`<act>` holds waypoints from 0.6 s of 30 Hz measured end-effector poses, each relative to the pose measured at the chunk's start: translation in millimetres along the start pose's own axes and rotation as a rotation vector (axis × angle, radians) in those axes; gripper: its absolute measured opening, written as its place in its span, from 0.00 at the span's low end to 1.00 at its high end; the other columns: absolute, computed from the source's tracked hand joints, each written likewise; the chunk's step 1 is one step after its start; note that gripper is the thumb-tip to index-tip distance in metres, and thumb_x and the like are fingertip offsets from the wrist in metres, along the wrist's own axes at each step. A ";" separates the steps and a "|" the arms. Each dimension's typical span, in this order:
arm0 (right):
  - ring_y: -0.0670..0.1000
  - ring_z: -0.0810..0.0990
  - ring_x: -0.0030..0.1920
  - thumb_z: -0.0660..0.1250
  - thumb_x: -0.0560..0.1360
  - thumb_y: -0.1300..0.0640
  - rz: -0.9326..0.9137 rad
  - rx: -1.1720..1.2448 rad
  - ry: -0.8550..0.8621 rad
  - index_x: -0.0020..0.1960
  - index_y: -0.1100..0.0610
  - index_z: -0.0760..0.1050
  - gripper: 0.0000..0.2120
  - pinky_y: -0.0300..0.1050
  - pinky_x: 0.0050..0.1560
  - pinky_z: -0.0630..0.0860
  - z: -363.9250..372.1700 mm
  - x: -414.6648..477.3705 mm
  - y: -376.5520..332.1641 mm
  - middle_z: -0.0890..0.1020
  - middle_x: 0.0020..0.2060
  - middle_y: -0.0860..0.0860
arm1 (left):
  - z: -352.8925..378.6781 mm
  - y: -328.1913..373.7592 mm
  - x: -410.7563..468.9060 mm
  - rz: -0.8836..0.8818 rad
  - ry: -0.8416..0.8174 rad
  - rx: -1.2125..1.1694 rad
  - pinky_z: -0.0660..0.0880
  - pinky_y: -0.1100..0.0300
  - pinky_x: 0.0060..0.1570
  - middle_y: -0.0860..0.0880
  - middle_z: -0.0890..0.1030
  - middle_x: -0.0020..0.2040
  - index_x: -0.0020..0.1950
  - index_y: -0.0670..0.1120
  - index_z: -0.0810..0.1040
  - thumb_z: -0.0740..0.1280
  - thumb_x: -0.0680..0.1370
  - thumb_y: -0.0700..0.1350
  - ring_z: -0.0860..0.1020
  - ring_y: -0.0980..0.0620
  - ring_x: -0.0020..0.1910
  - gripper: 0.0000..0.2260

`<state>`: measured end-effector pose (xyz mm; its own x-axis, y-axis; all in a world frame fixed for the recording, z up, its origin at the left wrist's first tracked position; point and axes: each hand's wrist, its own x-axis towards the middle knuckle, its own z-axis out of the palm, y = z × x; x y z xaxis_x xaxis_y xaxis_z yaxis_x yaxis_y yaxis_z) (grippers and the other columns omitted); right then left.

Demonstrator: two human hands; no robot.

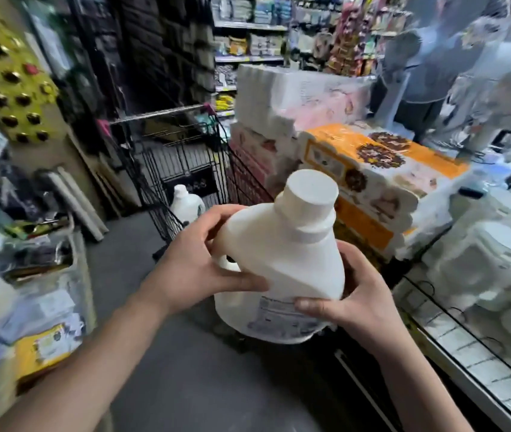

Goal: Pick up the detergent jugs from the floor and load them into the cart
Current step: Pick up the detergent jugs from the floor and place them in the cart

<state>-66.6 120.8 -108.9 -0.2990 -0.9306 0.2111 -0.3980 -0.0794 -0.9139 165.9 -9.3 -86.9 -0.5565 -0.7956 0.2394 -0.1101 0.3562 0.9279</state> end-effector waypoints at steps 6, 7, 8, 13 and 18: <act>0.45 0.82 0.63 0.86 0.52 0.38 -0.055 0.044 -0.183 0.65 0.38 0.77 0.42 0.57 0.63 0.80 50.9 104.0 11.4 0.84 0.61 0.42 | -55.8 -30.6 40.2 -0.057 0.155 0.049 0.77 0.62 0.64 0.59 0.83 0.61 0.66 0.58 0.78 0.89 0.56 0.48 0.80 0.60 0.63 0.40; 0.44 0.82 0.62 0.86 0.52 0.39 -0.064 0.051 -0.204 0.64 0.38 0.77 0.42 0.57 0.63 0.80 58.5 121.9 15.0 0.85 0.61 0.42 | -64.0 -37.5 49.5 -0.065 0.179 0.055 0.77 0.60 0.66 0.58 0.83 0.61 0.66 0.57 0.78 0.90 0.56 0.49 0.80 0.58 0.64 0.41; 0.43 0.82 0.62 0.86 0.52 0.39 -0.075 0.053 -0.221 0.64 0.36 0.77 0.41 0.55 0.62 0.80 65.6 139.8 18.9 0.85 0.60 0.41 | -71.7 -44.2 59.2 -0.073 0.202 0.062 0.76 0.58 0.68 0.58 0.83 0.62 0.66 0.57 0.78 0.90 0.56 0.51 0.80 0.58 0.64 0.41; 0.41 0.82 0.60 0.86 0.52 0.39 -0.102 0.076 -0.298 0.64 0.39 0.77 0.41 0.46 0.59 0.78 91.2 228.8 40.7 0.85 0.58 0.40 | -99.2 -68.9 117.1 -0.138 0.284 0.119 0.75 0.57 0.68 0.63 0.83 0.62 0.64 0.62 0.77 0.90 0.53 0.51 0.79 0.63 0.64 0.42; 0.38 0.81 0.61 0.89 0.54 0.41 -0.110 0.060 -0.382 0.66 0.41 0.76 0.43 0.29 0.54 0.75 103.0 314.0 56.8 0.84 0.59 0.38 | -119.5 -91.9 179.9 -0.174 0.315 0.168 0.75 0.66 0.64 0.65 0.82 0.61 0.64 0.62 0.76 0.87 0.53 0.52 0.79 0.64 0.63 0.41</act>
<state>-93.8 -212.7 -130.2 0.0911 -0.9804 0.1746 -0.3551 -0.1958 -0.9141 174.3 -243.8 -95.0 -0.2412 -0.9531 0.1830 -0.3281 0.2576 0.9088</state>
